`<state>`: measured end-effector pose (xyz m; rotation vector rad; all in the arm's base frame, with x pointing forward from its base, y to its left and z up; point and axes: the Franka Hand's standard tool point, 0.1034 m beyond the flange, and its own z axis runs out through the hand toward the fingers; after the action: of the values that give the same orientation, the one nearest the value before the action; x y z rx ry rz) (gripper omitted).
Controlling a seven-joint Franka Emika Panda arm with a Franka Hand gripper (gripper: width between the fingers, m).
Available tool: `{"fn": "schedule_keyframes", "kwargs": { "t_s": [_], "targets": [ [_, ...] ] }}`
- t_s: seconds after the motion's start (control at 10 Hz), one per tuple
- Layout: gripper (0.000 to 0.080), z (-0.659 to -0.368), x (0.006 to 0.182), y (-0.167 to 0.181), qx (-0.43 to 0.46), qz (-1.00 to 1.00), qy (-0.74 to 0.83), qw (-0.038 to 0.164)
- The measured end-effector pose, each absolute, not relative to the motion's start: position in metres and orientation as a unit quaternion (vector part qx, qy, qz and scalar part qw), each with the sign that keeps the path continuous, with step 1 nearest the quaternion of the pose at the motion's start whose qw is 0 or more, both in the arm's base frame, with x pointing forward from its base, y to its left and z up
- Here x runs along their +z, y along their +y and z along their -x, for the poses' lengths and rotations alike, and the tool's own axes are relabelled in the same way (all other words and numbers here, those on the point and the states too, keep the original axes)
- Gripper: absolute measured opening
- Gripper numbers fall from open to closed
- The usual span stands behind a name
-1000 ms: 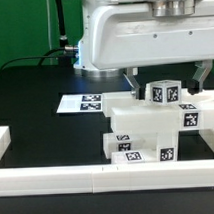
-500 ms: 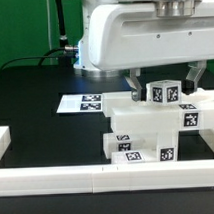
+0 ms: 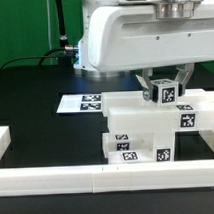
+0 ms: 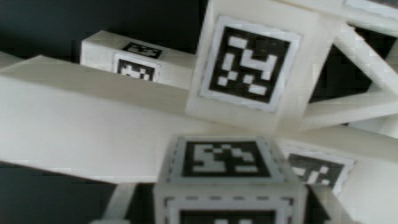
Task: Assemble chair
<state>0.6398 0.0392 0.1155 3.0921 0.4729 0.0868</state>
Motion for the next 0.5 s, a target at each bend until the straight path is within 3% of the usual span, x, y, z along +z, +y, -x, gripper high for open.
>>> {"fn": "schedule_keyframes", "kwargs": {
  "t_s": [0.2,0.5],
  "targets": [
    [0.0271,-0.6397,0.1151,0.0384,0.028,-0.995,0.1,0.004],
    [0.0271,-0.6395,0.1149,0.0359,0.027,-0.994,-0.103,-0.002]
  ]
}}
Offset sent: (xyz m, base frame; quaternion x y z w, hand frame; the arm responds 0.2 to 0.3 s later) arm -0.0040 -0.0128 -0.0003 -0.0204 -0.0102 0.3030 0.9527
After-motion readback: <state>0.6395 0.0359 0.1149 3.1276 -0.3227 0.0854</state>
